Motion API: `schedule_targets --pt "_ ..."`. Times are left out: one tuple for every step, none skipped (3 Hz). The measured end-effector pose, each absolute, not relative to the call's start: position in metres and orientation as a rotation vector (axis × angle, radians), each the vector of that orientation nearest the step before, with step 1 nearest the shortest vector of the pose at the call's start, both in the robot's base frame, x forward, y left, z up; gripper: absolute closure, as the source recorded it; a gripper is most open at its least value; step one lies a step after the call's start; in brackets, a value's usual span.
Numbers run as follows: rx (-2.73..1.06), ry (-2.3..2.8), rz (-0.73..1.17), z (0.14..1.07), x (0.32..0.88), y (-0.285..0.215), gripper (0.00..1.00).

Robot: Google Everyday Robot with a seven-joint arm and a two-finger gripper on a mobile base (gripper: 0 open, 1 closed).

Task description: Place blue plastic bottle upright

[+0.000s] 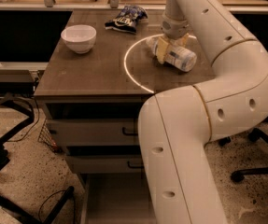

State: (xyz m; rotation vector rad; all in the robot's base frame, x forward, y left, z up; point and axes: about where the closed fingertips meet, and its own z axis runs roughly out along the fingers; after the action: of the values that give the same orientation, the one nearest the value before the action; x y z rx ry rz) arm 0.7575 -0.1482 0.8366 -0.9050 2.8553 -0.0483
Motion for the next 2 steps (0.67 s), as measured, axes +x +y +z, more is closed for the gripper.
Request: schedule_targets --pt "-0.899 2.831 -0.050 0.8336 0.7658 -0.1458 0.63" --pt "-0.897 2.823 -0.051 0.8334 0.7688 -0.1450 0.87"
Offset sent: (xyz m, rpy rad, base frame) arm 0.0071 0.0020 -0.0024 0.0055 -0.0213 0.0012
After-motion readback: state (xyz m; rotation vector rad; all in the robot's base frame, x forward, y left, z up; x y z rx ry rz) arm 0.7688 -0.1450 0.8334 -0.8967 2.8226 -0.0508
